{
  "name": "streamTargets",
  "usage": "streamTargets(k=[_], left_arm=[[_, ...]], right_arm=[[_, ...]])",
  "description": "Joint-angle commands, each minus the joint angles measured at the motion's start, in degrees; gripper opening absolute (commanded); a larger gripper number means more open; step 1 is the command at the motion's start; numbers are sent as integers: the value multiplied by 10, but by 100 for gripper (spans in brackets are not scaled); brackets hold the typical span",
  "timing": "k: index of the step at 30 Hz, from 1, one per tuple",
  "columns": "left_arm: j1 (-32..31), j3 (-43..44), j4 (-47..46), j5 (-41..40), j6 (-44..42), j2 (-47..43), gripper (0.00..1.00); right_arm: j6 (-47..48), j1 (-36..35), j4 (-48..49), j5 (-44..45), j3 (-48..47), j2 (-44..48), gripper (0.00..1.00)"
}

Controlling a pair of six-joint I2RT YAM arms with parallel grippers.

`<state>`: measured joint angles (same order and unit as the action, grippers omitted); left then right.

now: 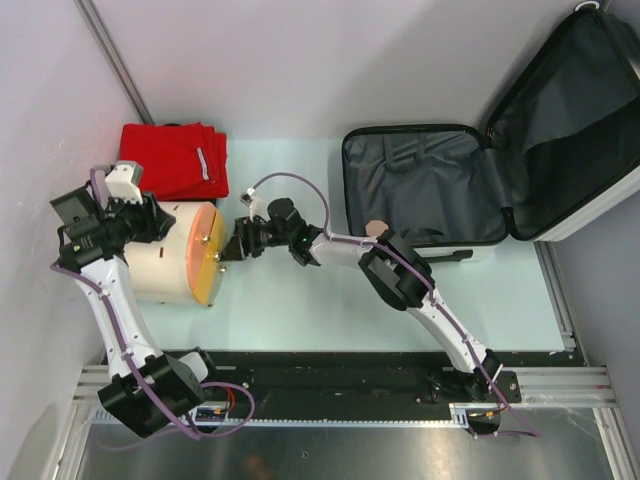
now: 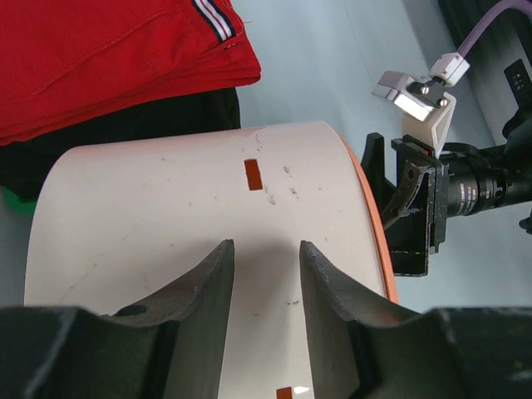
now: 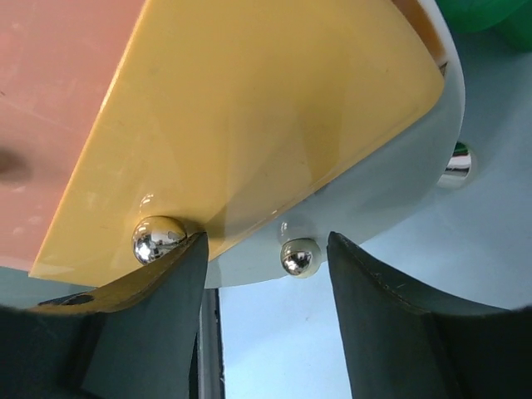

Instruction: Open, take out, and arrange the luggage

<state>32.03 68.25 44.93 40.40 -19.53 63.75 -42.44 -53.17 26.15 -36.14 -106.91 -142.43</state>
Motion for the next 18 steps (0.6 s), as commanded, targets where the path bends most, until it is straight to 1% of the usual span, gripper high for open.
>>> streamTargets(k=[1, 6, 8, 9, 13, 18], left_arm=[[-1, -43, 154, -69, 3, 34, 43], [-2, -41, 155, -75, 5, 36, 43], [-2, -41, 154, -75, 5, 35, 44], [-2, -41, 154, -76, 5, 36, 43], [-2, -42, 154, -79, 5, 35, 43], [-2, -42, 154, -80, 5, 38, 43]], right_arm=[[-47, -7, 71, -47, 26, 13, 64], [-78, -13, 101, -52, 79, 20, 64], [-84, -14, 109, -46, 85, 19, 67], [-85, -14, 110, -42, 86, 15, 66], [-99, -13, 120, -34, 67, -2, 67], [-101, -13, 103, -17, 36, -19, 67]])
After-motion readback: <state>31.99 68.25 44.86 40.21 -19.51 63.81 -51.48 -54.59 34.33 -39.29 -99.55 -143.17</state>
